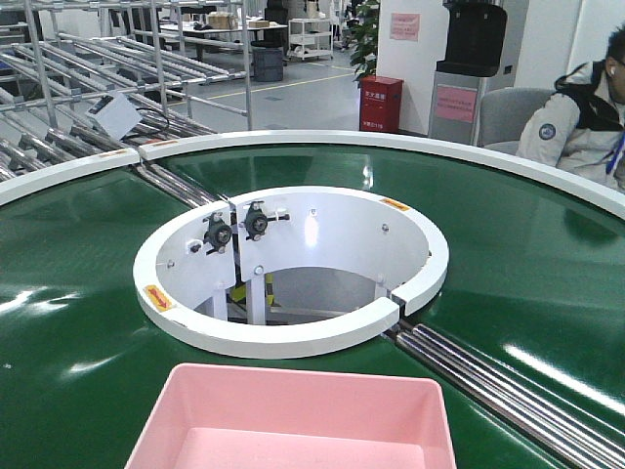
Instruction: Grab pink bin and stack on right shelf
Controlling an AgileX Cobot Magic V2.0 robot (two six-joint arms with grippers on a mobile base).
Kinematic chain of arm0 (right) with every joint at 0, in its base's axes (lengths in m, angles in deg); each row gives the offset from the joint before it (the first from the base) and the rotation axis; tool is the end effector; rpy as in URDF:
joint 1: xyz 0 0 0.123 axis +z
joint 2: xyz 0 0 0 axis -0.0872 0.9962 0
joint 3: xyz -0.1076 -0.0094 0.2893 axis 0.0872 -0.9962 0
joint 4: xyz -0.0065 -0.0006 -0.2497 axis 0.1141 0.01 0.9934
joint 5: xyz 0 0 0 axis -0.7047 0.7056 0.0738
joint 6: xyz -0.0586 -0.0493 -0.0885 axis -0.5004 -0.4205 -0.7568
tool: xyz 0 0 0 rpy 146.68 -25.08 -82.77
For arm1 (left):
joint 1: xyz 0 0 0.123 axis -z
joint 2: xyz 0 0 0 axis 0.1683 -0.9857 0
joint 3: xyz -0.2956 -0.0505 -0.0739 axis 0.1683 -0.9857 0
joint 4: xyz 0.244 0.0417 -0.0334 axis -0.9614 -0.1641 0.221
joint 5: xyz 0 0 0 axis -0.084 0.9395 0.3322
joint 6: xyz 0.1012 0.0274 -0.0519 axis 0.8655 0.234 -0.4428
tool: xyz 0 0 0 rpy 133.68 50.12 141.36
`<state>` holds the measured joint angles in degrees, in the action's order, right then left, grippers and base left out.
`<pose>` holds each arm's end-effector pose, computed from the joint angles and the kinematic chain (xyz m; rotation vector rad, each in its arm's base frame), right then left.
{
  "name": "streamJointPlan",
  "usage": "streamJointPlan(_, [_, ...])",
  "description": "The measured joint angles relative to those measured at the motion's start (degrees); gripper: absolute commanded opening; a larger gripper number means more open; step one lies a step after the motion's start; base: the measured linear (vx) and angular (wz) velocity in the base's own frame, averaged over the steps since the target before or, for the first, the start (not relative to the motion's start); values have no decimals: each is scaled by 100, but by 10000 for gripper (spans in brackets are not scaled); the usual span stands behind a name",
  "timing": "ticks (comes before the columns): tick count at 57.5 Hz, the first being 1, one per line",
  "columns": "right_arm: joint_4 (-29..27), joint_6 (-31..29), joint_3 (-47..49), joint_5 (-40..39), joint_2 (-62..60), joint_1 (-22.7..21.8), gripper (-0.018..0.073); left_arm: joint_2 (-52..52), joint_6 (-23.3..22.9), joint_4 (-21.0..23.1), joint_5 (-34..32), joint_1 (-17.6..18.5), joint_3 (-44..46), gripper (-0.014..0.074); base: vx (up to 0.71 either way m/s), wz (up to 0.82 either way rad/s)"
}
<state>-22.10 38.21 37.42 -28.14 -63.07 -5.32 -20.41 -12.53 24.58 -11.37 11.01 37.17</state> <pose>0.0566 -0.0051 0.1902 -0.2882 1.6116 -0.3422 0.0568 -0.0018 0.1995 -0.0843 1.5538 -0.1290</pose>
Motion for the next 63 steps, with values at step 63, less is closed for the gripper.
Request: streamJointPlan(63, [-1285,562,3016,-191,3904,0,112,-3557,2061,-334,1100,0,3459,209,0,0])
